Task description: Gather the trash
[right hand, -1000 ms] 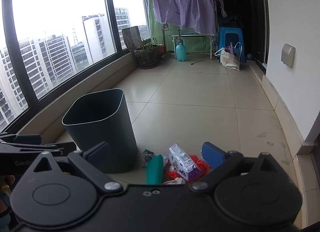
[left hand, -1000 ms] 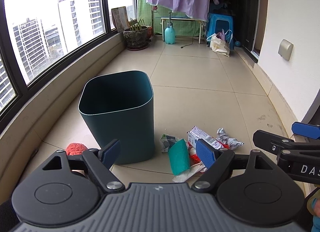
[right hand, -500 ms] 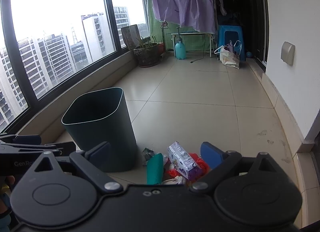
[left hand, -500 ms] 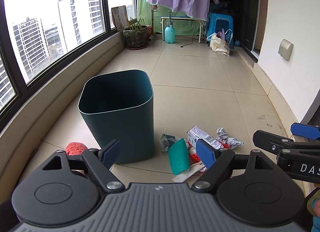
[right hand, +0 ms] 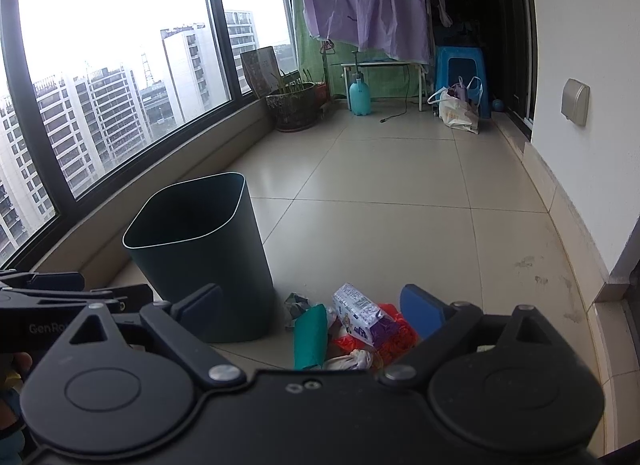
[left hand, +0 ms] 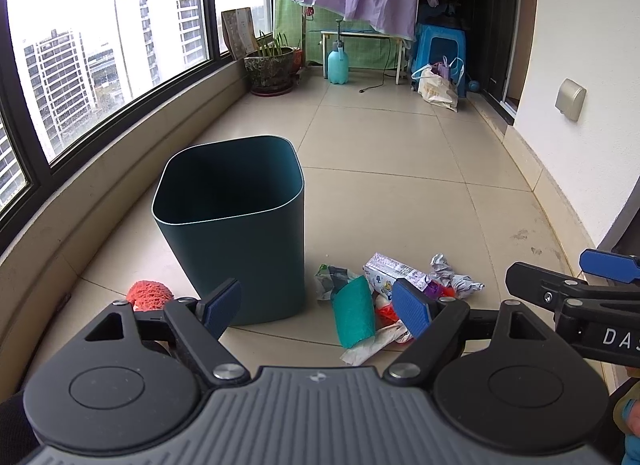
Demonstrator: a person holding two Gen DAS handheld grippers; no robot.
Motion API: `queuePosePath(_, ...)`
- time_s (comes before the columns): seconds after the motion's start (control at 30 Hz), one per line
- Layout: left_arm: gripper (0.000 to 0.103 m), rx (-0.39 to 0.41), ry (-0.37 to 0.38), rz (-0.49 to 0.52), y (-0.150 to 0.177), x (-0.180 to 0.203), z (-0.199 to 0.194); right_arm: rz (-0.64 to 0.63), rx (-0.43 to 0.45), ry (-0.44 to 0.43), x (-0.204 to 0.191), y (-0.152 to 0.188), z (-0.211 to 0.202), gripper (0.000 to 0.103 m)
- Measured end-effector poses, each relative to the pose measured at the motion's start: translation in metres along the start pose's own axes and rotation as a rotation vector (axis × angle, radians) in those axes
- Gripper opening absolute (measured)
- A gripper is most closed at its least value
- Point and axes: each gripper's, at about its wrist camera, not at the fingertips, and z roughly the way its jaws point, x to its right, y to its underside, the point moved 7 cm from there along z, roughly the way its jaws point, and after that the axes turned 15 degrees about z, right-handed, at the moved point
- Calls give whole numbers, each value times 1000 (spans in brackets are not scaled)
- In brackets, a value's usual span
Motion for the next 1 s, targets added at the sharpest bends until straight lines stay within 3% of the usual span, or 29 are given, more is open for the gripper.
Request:
queuePosePath(0.3, 82, -46, 3, 8, -6, -3, 27, -7, -121, 27, -1, -7, 19, 93)
queuePosePath(0.4, 82, -59, -6, 12, -13, -7, 39, -34, -177, 43, 3, -24, 36, 91)
queuePosePath(0.53, 82, -54, -45, 17, -29, -21, 53, -109, -175, 48, 5, -53, 61, 91)
queuePosePath(0.73, 82, -77, -147, -24, -51, -73, 81, -107, -235, 32, 17, -79, 119, 88)
queuePosePath(1.0, 82, -140, -250, -84, -63, -147, 126, -176, -351, 39, 28, -66, 203, 87)
